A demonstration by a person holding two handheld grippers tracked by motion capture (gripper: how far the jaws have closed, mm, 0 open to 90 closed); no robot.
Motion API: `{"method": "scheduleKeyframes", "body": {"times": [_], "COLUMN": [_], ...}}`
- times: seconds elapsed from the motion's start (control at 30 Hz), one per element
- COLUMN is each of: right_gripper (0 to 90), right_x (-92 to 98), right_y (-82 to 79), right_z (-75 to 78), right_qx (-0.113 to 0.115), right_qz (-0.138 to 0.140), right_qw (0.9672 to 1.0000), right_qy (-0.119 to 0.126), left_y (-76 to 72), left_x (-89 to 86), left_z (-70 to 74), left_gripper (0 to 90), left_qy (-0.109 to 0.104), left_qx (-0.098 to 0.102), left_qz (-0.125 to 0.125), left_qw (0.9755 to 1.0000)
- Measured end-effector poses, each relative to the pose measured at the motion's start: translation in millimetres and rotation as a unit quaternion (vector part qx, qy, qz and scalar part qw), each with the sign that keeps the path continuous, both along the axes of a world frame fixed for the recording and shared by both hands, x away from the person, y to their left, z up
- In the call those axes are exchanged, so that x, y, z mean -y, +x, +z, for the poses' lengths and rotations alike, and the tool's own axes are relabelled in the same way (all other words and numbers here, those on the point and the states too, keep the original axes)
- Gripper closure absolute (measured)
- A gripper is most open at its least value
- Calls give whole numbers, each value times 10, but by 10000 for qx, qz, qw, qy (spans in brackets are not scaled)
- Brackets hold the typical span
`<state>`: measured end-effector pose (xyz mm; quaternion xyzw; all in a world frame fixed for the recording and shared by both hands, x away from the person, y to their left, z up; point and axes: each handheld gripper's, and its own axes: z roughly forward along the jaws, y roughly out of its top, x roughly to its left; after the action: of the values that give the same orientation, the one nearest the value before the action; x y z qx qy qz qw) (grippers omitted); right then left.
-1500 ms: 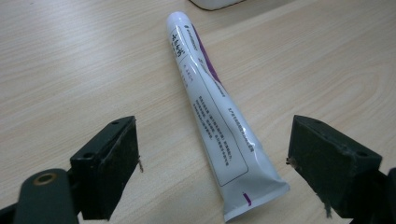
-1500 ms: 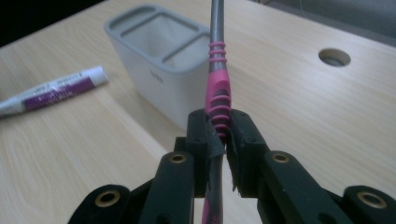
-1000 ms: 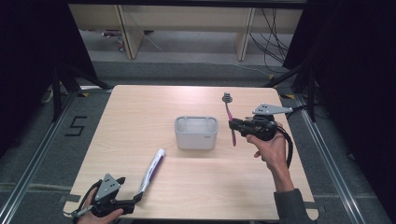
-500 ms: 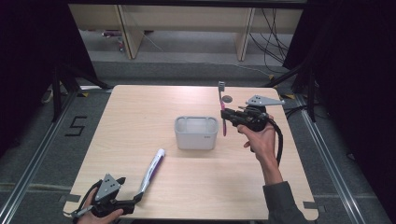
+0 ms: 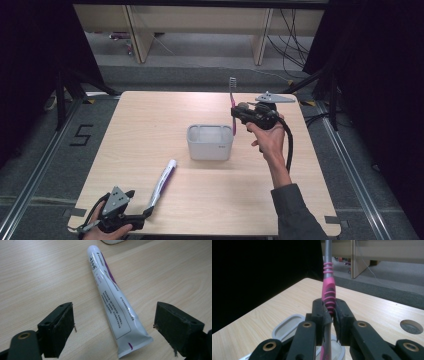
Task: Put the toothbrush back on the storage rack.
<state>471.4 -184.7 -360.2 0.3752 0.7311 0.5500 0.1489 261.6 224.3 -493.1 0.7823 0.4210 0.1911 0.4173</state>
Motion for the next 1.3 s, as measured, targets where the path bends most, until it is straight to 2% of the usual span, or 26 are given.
{"method": "scheduleKeyframes", "body": {"times": [0.17, 0.27, 0.37, 0.43, 0.47, 0.5, 0.6, 0.77, 0.83, 0.87, 0.9, 1.03, 1.07, 1.1, 1.13, 1.23, 1.3], "right_gripper": [798, 798, 798, 798, 798, 798, 798, 797, 797, 797, 797, 797, 797, 797, 797, 796, 796], "right_x": [-67, -113, -154, -165, -181, -189, -209, -246, -255, -255, -255, -252, -246, -254, -259, -259, -272], "right_y": [66, 85, 140, 147, 157, 153, 165, 176, 189, 185, 201, 198, 211, 203, 202, 211, 193], "right_z": [-12, -19, -88, -103, -144, -160, -204, -296, -341, -349, -401, -441, -468, -476, -495, -519, -543], "right_qx": [15, -92, -22, -93, -99, -90, -125, -211, -174, -254, -260, -319, -192, -309, -328, -233, -306], "right_qz": [-54, -96, -143, -130, -129, -194, -148, -172, -197, -226, -213, -282, -264, -257, -265, -284, -310], "right_qw": [10000, 9999, 9999, 9999, 9998, 9998, 9998, 9996, 9997, 9994, 9994, 9991, 9994, 9992, 9991, 9993, 9990], "right_qy": [11, 17, -35, -21, 79, 35, -33, -7, -3, -22, -52, -6, -69, -25, 2, -101, -33], "left_y": [-4, -2, -6, -6, -9, -6, -7, -8, -8, -8, -6, -9, -8, -9, -7, -7, -6], "left_x": [-1, 0, 0, -7, -8, -8, 3, 0, 1, 2, 3, 1, 2, 3, 4, 2, 3], "left_z": [0, 1, 2, 5, 6, 3, 3, 3, 0, 0, -1, 2, 1, 2, 0, -1, -1], "left_gripper": [159, 159, 159, 159, 159, 159, 159, 159, 160, 159, 161, 163, 163, 163, 163, 163, 163], "left_qy": [-48, -22, -15, 13, 27, 7, 12, 23, 17, 13, -1, 25, 22, 26, 10, 7, 6], "left_qx": [4, 5, 2, 1, 1, 3, -1, 15, 16, 16, 38, 26, 26, 28, 40, 36, 43], "left_qz": [32, -1, 2, -12, 2, -11, -11, -32, -26, -25, -51, -41, -44, -52, -62, -56, -61], "left_qw": [10000, 10000, 10000, 10000, 10000, 10000, 10000, 10000, 10000, 10000, 10000, 10000, 10000, 10000, 10000, 10000, 10000]}}
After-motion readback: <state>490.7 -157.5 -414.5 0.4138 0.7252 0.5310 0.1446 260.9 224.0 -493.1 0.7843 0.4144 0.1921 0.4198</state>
